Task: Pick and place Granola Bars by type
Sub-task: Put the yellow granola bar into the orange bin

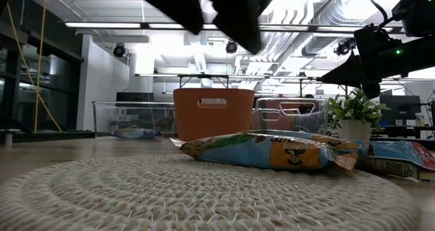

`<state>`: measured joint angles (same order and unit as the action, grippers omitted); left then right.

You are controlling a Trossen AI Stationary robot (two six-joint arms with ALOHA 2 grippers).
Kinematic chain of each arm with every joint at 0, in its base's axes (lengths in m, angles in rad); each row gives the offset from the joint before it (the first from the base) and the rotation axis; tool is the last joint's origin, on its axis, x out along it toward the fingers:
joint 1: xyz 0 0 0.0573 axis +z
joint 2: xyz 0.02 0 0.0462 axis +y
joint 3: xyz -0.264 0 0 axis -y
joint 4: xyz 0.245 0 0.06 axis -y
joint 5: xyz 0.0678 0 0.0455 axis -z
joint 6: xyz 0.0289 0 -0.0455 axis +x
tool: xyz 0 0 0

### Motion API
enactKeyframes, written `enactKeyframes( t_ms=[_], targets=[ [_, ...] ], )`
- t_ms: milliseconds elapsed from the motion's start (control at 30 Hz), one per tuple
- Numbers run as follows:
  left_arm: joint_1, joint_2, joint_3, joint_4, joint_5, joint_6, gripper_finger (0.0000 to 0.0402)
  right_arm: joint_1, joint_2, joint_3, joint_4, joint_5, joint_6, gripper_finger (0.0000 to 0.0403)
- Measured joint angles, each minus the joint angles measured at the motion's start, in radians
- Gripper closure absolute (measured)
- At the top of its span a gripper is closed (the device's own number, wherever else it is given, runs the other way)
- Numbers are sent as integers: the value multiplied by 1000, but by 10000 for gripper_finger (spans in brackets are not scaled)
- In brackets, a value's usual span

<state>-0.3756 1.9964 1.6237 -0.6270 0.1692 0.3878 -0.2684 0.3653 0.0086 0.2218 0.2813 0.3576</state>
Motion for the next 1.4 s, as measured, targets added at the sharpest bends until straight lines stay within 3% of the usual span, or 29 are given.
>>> enactKeyframes(
  t_ms=[167,367,467,667,1400],
  targets=[
    [-24,34,1,54,-8,1,134,0,0,0,1,0,0,402],
    [-67,70,-3,63,-204,55,134,0,2,0,6,0,0,402],
    [-72,87,3,128,-240,61,134,0,1,0,4,-2,0,402],
    [-68,112,0,107,-307,42,133,0,0,0,1,0,0,402],
    [-29,192,4,111,-204,-79,134,0,0,0,0,0,0,402]
  ],
)
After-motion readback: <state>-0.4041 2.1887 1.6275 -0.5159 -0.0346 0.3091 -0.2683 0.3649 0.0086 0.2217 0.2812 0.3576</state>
